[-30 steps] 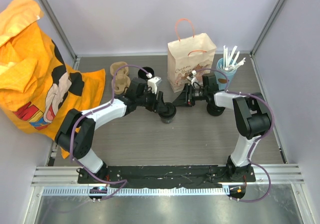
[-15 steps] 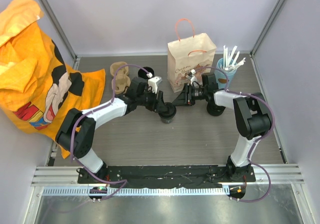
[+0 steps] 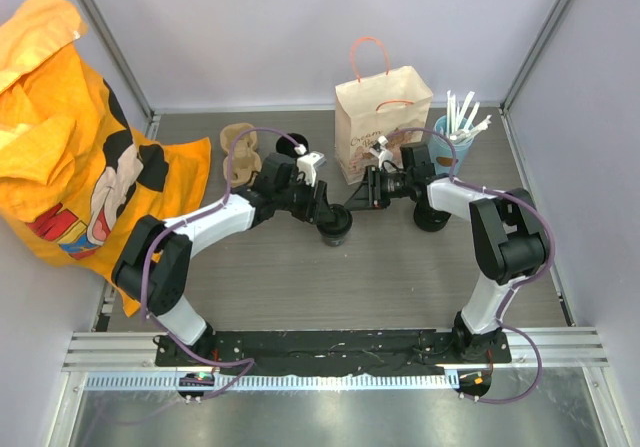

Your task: Pack the takeout coffee

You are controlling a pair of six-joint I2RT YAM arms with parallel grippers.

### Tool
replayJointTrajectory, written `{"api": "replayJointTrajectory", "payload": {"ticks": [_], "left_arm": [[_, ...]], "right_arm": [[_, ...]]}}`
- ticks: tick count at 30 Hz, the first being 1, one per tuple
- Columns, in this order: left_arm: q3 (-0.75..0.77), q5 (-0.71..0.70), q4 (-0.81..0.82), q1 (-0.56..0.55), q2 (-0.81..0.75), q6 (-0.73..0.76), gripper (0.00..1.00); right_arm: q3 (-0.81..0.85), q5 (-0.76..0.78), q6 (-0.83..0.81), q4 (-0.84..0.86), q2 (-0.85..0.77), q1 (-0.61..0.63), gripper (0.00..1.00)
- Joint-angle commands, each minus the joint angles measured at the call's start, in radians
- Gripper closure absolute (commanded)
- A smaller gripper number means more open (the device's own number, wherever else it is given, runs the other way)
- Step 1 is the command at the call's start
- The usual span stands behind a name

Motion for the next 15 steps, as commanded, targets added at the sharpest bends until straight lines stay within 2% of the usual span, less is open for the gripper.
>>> {"api": "replayJointTrajectory", "payload": {"ticks": [1, 15], "left_arm": [[-0.048, -0.219, -0.180, -0.010, 0.115, 0.126, 0.74], [-0.027, -0.219, -0.203, -0.016, 0.148, 0.123, 0.77]], "right_arm": [[-0.011, 0.090, -0.097, -0.145, 0.018, 0.081, 0.64], [0.029, 0.226, -0.188, -0.254, 0.043, 0.139, 0.64]]}}
